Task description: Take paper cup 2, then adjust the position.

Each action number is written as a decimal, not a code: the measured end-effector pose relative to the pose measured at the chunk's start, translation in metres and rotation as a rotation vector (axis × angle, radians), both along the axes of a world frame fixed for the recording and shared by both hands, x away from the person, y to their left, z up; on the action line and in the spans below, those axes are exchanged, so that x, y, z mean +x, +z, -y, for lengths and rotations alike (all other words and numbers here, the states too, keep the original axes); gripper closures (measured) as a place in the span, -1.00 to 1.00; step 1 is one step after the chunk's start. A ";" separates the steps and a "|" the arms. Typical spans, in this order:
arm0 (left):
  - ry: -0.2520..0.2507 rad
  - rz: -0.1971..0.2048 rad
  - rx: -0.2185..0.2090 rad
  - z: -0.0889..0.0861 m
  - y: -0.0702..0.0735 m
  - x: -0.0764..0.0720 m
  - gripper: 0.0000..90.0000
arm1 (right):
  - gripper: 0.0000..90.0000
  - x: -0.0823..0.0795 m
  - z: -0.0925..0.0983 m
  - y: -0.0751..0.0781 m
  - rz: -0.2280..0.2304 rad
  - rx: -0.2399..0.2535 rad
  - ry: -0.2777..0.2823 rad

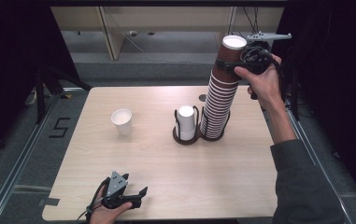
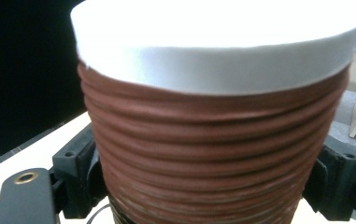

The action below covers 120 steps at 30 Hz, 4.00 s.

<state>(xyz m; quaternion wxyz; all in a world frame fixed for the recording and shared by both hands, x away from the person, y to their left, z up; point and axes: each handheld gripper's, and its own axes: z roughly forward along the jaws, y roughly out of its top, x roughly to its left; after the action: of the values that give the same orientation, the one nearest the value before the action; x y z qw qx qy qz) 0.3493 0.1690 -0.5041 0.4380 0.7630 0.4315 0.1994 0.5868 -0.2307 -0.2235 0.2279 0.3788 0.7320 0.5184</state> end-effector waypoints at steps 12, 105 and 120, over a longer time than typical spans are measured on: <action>-0.004 0.001 0.006 0.002 -0.001 0.000 -0.67 | -0.61 -0.010 0.010 0.035 0.069 0.081 -0.033; -0.016 0.059 -0.036 0.003 0.004 0.001 -0.68 | -0.61 -0.151 -0.063 -0.183 -0.141 0.042 0.305; -0.034 0.104 -0.087 0.006 0.008 -0.002 -0.68 | -0.61 -0.152 -0.097 -0.199 -0.172 0.024 0.388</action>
<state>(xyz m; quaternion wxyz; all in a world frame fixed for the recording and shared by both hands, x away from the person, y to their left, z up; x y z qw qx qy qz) 0.3474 0.1627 -0.4963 0.4957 0.7391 0.4035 0.2126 0.4347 -0.1337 -0.4221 0.0562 0.2762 0.8017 0.5271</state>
